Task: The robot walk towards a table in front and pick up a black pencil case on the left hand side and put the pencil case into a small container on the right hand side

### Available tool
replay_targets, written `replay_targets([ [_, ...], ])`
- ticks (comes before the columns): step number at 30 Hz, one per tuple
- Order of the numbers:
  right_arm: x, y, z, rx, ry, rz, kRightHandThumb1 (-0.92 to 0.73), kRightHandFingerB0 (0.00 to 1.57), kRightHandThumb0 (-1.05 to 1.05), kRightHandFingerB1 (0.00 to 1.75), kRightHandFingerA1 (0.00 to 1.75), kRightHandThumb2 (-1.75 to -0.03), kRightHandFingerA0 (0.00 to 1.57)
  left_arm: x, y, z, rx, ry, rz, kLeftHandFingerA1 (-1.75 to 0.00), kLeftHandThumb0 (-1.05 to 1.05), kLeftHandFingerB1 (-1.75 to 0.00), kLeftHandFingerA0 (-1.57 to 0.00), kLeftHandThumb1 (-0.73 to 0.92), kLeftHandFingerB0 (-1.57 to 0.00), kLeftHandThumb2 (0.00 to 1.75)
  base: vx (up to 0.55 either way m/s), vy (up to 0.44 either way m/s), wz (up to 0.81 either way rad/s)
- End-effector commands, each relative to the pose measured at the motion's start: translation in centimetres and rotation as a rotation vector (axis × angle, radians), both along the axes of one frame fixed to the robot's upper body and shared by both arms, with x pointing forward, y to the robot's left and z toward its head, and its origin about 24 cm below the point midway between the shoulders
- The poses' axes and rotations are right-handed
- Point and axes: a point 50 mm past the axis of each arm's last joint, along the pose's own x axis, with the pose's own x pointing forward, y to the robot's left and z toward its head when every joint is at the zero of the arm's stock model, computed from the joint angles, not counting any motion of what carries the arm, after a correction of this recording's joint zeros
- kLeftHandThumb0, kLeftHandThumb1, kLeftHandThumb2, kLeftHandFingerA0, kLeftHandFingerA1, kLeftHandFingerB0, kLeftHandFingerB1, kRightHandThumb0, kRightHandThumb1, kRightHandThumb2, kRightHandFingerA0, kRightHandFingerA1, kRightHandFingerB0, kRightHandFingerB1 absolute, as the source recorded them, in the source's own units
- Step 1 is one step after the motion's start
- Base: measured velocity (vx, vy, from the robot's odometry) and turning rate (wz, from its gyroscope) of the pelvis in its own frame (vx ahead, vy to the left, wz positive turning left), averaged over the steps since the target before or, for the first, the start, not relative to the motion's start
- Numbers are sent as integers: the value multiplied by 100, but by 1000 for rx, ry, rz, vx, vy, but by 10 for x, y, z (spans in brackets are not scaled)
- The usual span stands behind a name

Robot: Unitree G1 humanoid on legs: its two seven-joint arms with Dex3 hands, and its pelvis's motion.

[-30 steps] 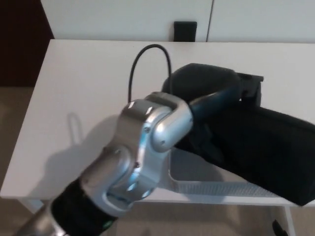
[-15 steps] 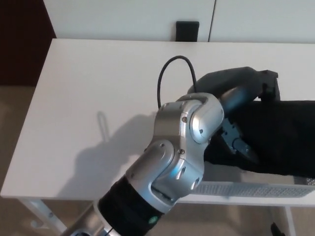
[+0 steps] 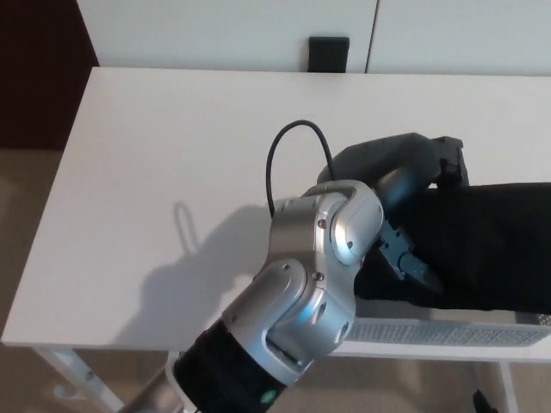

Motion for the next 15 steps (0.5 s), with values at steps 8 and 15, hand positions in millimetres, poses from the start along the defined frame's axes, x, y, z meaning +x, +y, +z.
replay_targets([
  [8, 3, -5, 1, -20, 3, 2, -92, 0, -66, 0, 0, -104, 0, 0, 17, -11, 211, 52, -26, -5, -83, -25, 0, 51, -12, 85, 0, 0, 0],
  [15, 6, -6, 3, -13, -8, -1, -92, 0, -68, 0, 0, -108, 0, -1, 22, -11, 289, 104, -65, 0, -90, -3, 0, 54, -5, 88, 0, 0, 0],
])
